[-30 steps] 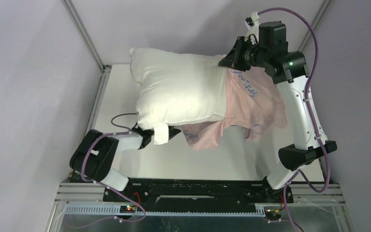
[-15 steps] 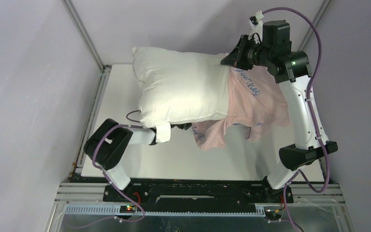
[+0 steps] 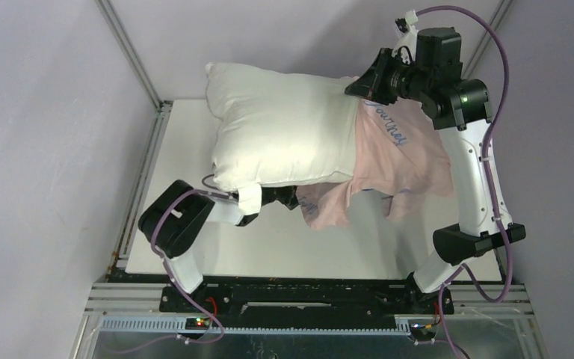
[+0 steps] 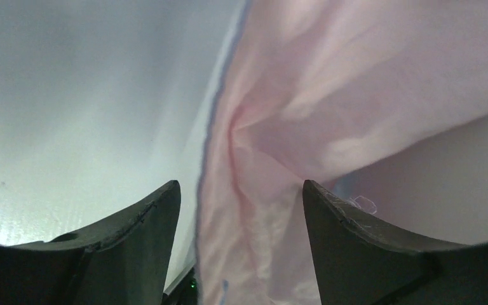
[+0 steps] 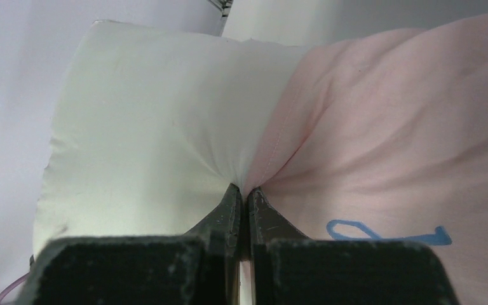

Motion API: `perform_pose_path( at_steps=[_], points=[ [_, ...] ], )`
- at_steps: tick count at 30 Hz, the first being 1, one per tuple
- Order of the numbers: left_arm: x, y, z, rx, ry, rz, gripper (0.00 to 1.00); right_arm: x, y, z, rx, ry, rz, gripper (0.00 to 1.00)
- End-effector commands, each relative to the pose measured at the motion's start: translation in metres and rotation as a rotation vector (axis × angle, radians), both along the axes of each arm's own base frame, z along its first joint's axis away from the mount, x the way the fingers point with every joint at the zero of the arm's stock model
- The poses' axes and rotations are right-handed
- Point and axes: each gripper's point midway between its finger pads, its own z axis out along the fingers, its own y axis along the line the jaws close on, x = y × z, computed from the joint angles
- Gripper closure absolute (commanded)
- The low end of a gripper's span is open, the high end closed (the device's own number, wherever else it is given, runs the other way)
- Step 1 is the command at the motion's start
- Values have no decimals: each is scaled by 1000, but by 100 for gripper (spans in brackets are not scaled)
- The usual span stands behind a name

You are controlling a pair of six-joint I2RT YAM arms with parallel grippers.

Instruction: Put the pillow into the pillowcase

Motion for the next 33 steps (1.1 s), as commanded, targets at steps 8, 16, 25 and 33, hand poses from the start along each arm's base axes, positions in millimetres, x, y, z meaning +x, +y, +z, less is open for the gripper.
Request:
perform_pose_path(
  at_steps=[8, 16, 25, 33],
  points=[
    [23, -23, 49, -223, -155, 45, 20, -33, -2, 90, 131, -281, 49, 100],
    [31, -21, 101, -402, -259, 73, 71, -28, -4, 63, 113, -238, 37, 100],
    [23, 53, 92, -228, -294, 226, 100, -25, -12, 1, 49, -152, 13, 100],
    [13, 115, 94, 34, -352, 337, 100, -32, 0, -102, -162, -14, -17, 100]
  ],
)
